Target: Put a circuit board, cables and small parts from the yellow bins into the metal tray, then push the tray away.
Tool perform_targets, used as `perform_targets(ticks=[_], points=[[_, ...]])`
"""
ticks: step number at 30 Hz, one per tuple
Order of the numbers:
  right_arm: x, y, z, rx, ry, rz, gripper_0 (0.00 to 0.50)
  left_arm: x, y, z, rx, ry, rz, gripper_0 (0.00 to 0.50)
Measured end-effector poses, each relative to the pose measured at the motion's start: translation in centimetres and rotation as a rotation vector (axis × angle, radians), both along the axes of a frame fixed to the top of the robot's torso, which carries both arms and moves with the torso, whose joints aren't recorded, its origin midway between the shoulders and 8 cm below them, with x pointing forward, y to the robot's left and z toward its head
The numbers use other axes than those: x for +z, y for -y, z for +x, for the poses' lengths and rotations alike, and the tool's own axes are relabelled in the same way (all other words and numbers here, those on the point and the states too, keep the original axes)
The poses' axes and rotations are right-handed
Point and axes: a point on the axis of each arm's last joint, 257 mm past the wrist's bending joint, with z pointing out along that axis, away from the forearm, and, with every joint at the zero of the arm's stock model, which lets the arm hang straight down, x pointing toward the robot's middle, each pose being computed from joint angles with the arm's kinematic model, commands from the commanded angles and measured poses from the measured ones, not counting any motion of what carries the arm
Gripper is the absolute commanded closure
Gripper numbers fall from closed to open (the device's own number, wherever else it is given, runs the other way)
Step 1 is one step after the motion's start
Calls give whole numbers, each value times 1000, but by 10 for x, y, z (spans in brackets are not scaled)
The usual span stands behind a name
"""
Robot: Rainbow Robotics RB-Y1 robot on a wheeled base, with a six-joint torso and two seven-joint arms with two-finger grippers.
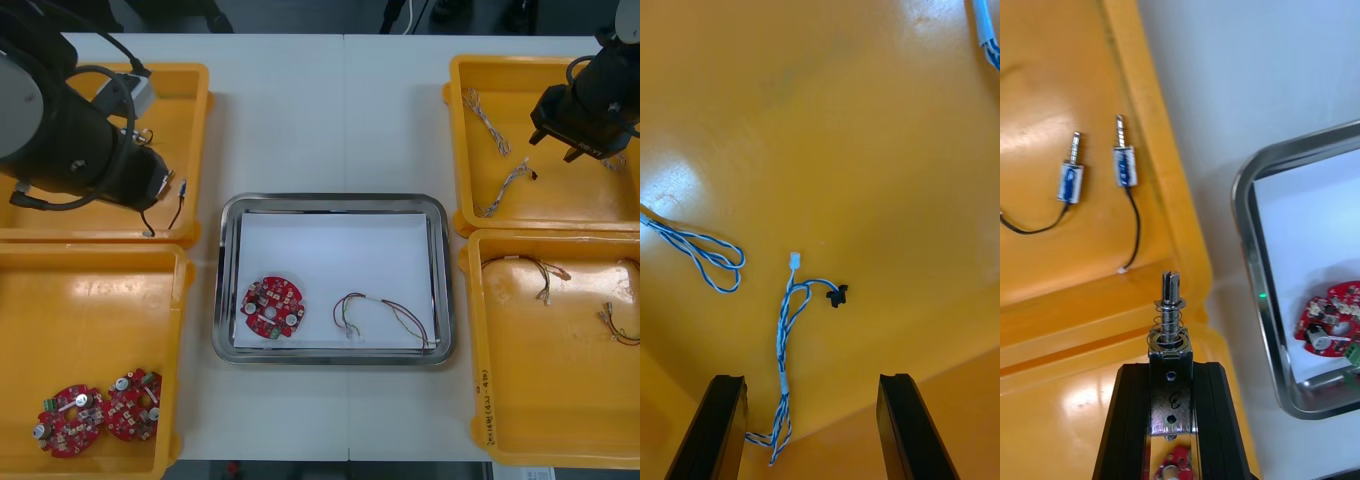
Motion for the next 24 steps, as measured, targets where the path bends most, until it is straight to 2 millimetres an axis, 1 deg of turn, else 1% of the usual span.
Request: perform_targets(ticks=[3,8,14,20,24], points=[[-2,-1,6,-8,17,4,0,-10,16,-4,12,-26,-14,500],[-7,5,14,-24,44,-5,0,-21,41,-10,65,-57,-52,500],[-17,13,21,-46,57,-10,0,-32,61,-13,39,-64,-31,500],[-24,17,25,-65,67,-3,0,-45,83,-6,2,-53,-35,500],[-33,17,30,-118,76,29,0,-55,96,1,-12,-50,-30,500]])
